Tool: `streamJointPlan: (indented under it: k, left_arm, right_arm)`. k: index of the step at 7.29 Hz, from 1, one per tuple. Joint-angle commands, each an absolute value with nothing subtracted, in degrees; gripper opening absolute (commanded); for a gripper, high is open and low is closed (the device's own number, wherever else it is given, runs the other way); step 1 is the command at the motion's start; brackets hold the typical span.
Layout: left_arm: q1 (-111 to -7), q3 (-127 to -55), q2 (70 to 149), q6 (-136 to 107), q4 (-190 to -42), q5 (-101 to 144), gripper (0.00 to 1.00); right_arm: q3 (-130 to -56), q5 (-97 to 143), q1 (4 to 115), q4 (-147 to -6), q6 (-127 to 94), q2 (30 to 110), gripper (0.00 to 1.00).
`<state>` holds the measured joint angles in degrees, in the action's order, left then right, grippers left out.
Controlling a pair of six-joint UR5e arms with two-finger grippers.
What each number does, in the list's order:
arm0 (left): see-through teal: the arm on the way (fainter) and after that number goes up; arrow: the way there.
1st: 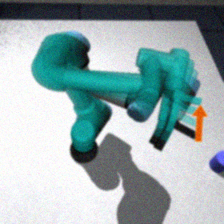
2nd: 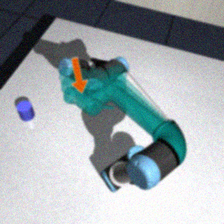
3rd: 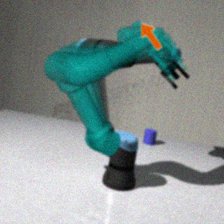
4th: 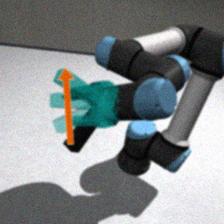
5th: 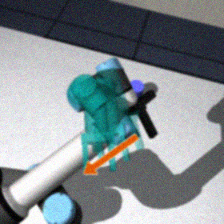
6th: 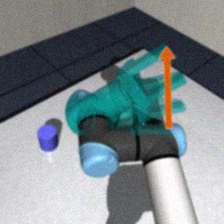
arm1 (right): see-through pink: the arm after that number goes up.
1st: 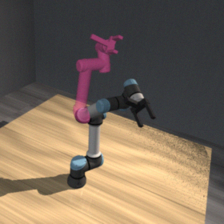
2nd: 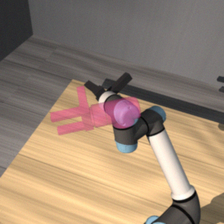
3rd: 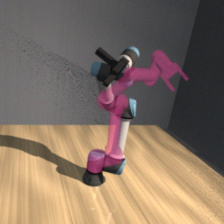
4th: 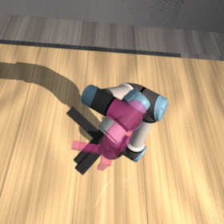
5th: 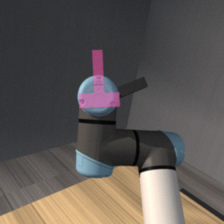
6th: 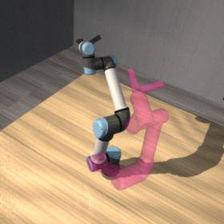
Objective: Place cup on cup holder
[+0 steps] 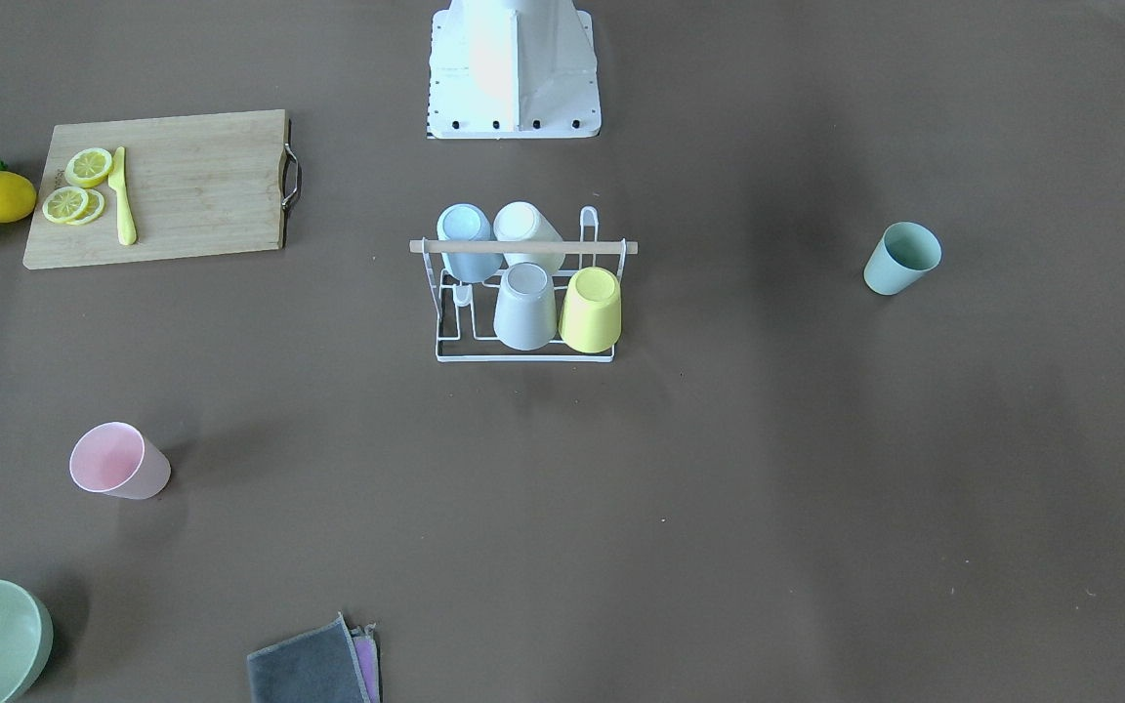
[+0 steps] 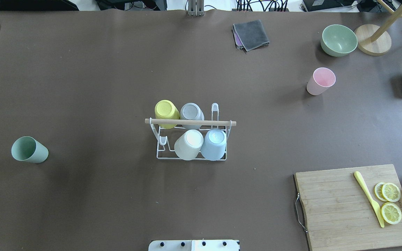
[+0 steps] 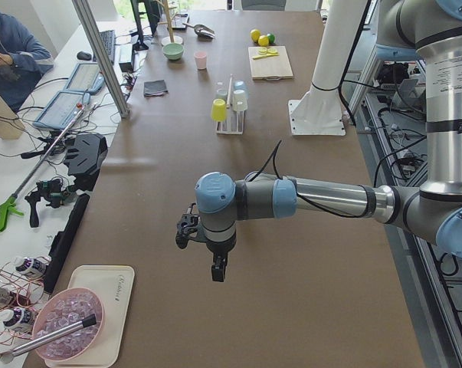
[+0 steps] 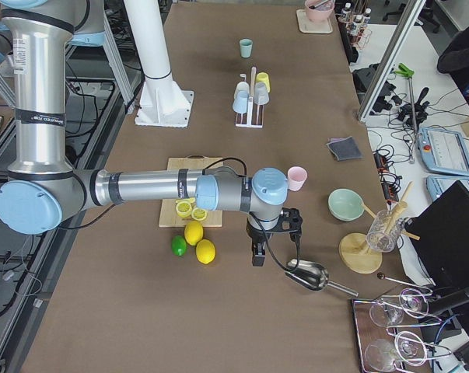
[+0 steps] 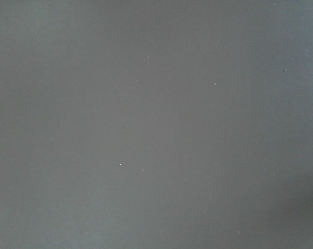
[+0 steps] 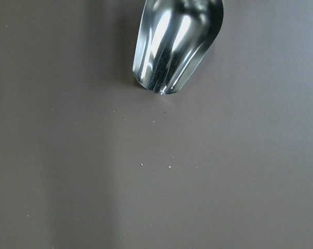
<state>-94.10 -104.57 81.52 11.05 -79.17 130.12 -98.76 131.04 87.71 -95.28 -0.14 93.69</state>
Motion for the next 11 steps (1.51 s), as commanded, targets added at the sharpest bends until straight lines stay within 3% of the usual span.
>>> streamJointPlan:
  k: [1, 3, 6, 9, 11]
  left_arm:
    - [-94.7, -105.6, 78.8, 12.5, -79.5, 130.7, 0.98]
    - [-94.0, -106.5, 82.4, 11.4, -78.6, 130.3, 0.98]
    - [-83.3, -104.0, 90.9, 5.7, -73.4, 130.2, 0.97]
    - [-76.8, -92.6, 106.6, 6.4, -59.9, 129.8, 0.97]
    - [-71.4, -87.0, 111.5, 6.5, -56.0, 129.8, 0.97]
  right_arm:
    - [-98.9, 131.0, 87.7, -95.3, -0.2, 93.6, 1.00]
    - [-98.9, 131.0, 87.7, -95.4, -0.1, 93.6, 1.00]
    - [-99.1, 131.0, 88.5, -95.3, 0.4, 93.7, 1.00]
    - [-99.6, 130.1, 88.4, -93.3, -0.5, 91.7, 1.00]
    - [-99.3, 130.3, 87.6, -93.3, -0.5, 86.6, 1.00]
